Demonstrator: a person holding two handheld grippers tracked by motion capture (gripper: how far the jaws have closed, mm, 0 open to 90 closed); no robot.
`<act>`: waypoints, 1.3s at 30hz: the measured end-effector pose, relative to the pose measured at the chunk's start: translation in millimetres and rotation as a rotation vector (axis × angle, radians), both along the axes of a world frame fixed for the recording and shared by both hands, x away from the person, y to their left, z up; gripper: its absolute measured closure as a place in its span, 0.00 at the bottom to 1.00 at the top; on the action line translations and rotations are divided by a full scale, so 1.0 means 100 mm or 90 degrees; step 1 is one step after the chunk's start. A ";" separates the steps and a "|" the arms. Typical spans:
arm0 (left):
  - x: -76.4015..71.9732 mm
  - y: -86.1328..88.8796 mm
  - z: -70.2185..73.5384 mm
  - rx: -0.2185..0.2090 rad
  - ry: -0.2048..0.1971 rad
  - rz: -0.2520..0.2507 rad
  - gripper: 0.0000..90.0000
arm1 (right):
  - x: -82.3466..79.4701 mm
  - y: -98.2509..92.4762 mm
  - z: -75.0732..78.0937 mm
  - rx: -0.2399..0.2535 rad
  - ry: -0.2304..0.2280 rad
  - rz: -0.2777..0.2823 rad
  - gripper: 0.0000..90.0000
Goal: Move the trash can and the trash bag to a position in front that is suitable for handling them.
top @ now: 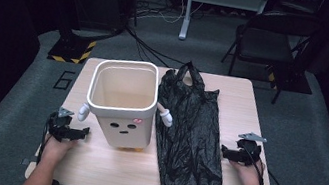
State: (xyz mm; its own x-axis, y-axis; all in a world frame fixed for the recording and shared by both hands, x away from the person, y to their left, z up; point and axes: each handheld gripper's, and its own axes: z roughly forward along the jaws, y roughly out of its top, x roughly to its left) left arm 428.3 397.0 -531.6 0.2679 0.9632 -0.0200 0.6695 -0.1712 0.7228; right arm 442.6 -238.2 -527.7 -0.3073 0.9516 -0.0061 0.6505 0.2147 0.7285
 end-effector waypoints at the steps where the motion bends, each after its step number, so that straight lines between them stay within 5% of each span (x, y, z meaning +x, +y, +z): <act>1: 0.00 0.00 0.00 0.000 0.000 0.000 0.00 | 0.00 0.00 0.00 0.002 0.000 -0.006 0.09; 8: 0.00 -0.03 0.00 0.000 0.000 0.019 0.00 | -0.06 0.01 0.08 0.004 0.020 -0.036 0.31; 12: -0.01 -0.03 0.00 0.000 0.001 0.020 0.00 | -0.09 0.02 0.12 0.012 0.030 -0.051 0.30; 16: -0.01 -0.04 0.00 -0.001 0.001 0.022 0.00 | -0.16 0.04 0.28 0.059 -0.028 -0.045 0.30; 18: -0.01 -0.04 0.00 -0.001 0.001 0.026 0.01 | -0.22 0.15 0.39 0.115 -0.064 -0.005 0.29; 19: -0.01 -0.04 0.00 -0.001 0.001 0.026 0.01 | -0.22 0.20 0.38 0.119 -0.055 0.009 0.28; 24: -0.01 -0.05 0.00 -0.001 0.001 0.026 0.00 | -0.11 0.43 0.22 0.075 -0.003 0.054 0.24; 33: -0.01 -0.04 0.00 0.001 0.001 0.025 0.01 | -0.06 0.58 0.09 0.011 0.032 0.075 0.33; 39: -0.01 -0.04 0.00 0.001 0.001 0.025 0.01 | -0.12 0.65 0.10 0.002 0.012 0.122 0.78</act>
